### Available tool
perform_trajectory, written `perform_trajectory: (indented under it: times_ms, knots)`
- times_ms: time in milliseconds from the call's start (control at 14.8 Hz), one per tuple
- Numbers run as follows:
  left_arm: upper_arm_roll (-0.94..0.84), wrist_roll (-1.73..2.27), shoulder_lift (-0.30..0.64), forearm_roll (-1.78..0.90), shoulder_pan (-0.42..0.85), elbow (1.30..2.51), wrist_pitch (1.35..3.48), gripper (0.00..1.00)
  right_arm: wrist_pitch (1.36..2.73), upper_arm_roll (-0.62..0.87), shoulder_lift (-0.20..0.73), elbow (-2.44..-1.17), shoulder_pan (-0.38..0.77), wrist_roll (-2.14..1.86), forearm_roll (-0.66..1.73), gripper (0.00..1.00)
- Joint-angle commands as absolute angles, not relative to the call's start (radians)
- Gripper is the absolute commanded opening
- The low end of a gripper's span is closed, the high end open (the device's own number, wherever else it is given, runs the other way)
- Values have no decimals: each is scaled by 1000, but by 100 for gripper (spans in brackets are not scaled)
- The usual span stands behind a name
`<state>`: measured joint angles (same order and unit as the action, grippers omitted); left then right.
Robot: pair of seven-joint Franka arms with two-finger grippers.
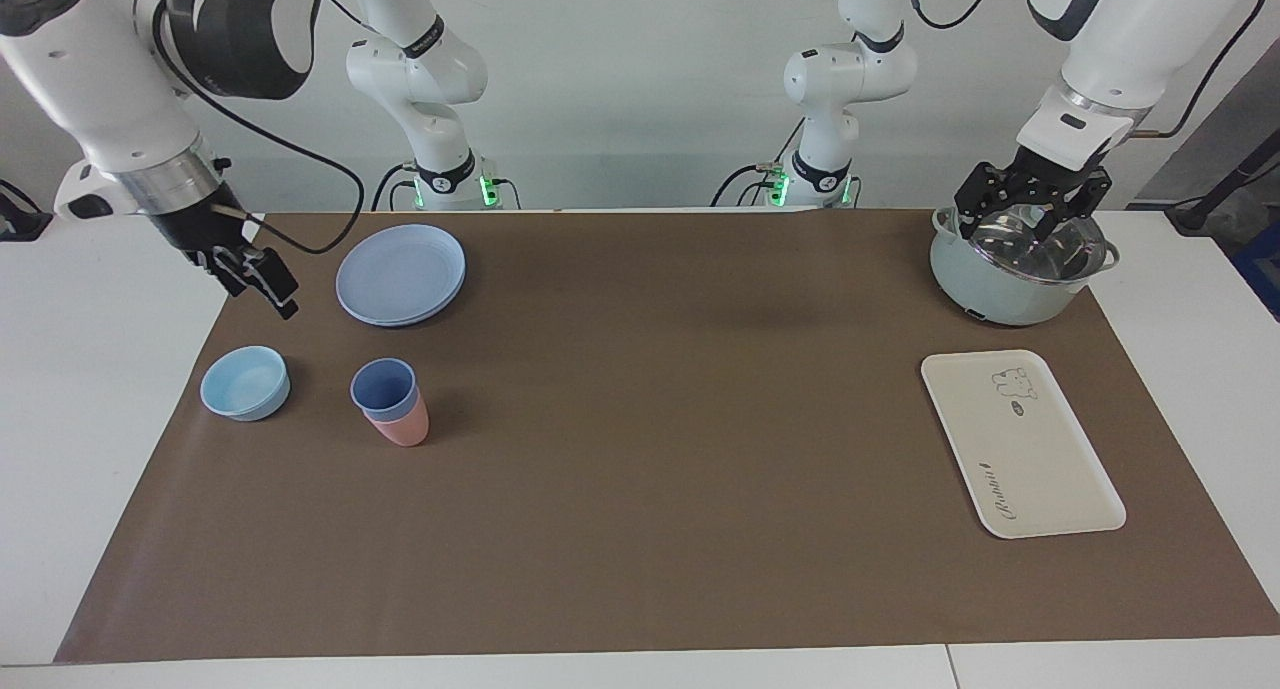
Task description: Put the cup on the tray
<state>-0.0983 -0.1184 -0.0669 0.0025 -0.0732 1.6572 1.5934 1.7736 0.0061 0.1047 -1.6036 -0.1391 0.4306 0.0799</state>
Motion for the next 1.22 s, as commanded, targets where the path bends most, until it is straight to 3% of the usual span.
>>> perform_trajectory:
  times_ms: [0,338,878,1149]
  knots:
    - [-103,-110,-92,6,-83,1680,1586,100,1799,14,227,-1510,-185,552,149,89]
    - [-103,-110,-92,6,-83,1681,1586,100,1807,14,415,-1344,-224,783,236,88]
    - [-104,-109,-92,8,-81,1680,1589,100,1827,15,587,-1341,-278,848,452,89]
    - [-101,-72,-91,5,-93,1678,1597,100,1835,15,614,-1417,-271,848,549,89]
